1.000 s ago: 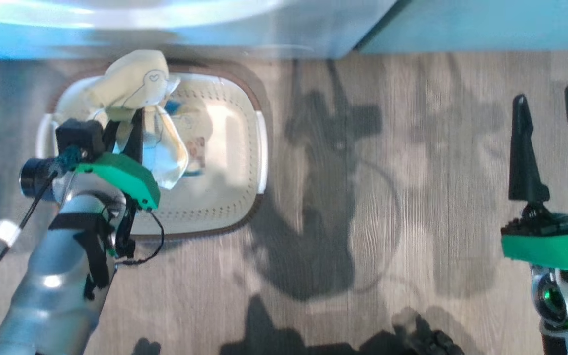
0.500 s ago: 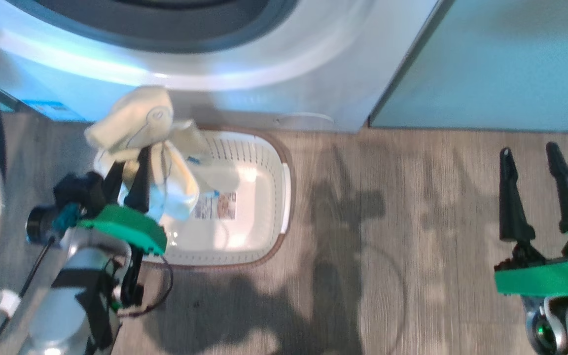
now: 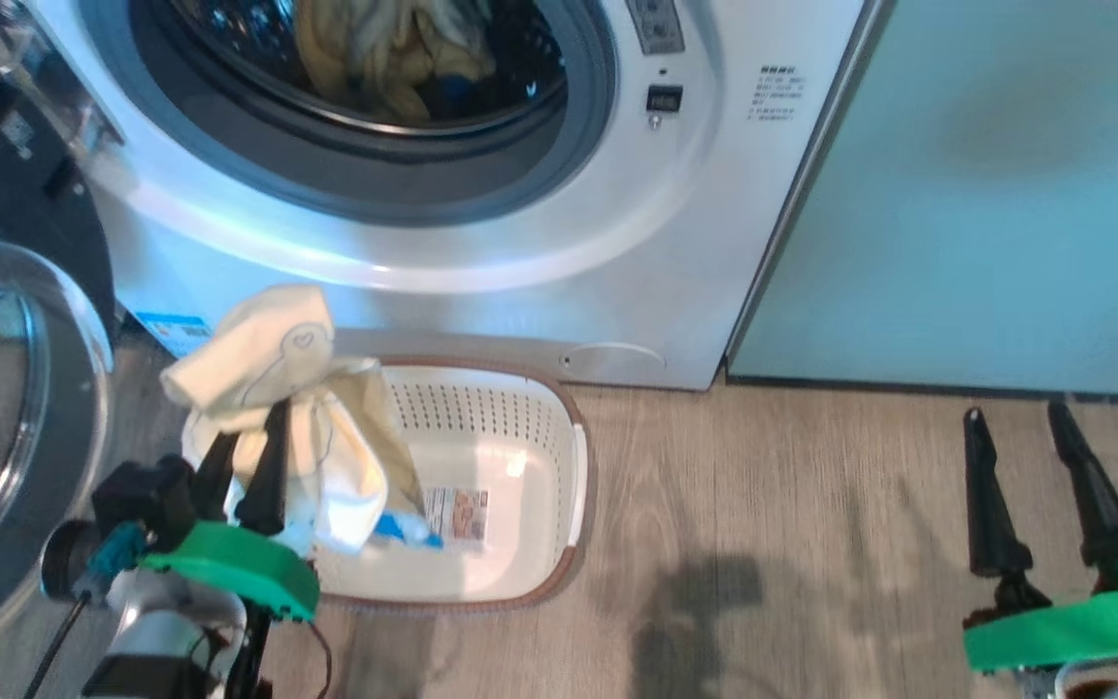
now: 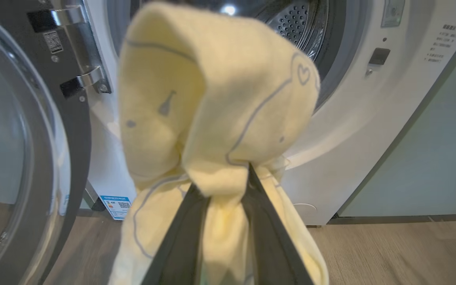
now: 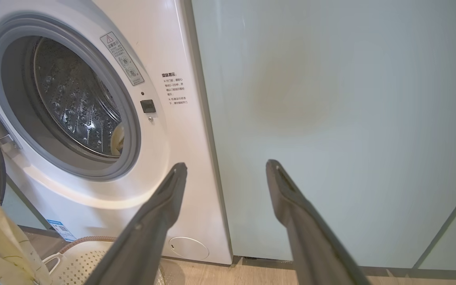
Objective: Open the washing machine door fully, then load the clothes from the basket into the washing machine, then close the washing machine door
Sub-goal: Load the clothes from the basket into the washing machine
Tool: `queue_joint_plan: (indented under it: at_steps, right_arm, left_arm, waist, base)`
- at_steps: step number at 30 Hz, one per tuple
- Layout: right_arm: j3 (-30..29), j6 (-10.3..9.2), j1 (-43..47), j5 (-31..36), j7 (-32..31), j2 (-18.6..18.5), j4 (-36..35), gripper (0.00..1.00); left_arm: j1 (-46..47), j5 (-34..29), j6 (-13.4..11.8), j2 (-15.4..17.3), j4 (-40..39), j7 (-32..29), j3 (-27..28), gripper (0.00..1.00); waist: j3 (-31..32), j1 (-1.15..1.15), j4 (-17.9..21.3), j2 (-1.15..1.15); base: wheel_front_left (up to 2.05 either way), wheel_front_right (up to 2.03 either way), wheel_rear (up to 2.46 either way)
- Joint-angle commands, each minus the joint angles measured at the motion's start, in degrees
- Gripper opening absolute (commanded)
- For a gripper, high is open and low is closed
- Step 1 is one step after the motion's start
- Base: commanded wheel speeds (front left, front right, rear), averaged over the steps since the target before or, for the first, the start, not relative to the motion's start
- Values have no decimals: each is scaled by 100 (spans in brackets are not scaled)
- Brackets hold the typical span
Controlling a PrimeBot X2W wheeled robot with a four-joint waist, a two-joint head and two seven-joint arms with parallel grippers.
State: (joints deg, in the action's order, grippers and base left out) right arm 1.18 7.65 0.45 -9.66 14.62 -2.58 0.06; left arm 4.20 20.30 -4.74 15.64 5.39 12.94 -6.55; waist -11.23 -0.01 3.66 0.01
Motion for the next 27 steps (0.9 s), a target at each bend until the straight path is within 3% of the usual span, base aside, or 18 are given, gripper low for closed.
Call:
queue_joint_plan:
  at_steps: [1, 15, 27]
  right_arm:
    - [102, -16, -49, -16, 38, -30, -148, 100]
    - [145, -16, 296, -88, 38, -30, -117, 100]
    - [174, -16, 262, -105, 38, -30, -117, 100]
  left_arm:
    - [97, -5, -50, 187, -246, -25, 275, 0]
    - [-469, 78, -174, 255, -752, -209, 293, 0]
    - [-483, 119, -205, 251, -802, -274, 227, 0]
  waist:
    - [166, 1, -13, -1]
    - [660, 1, 21, -1]
    - [622, 1, 8, -1]
  base:
    - [0, 0, 0]
    - [0, 0, 0]
    - [0, 0, 0]
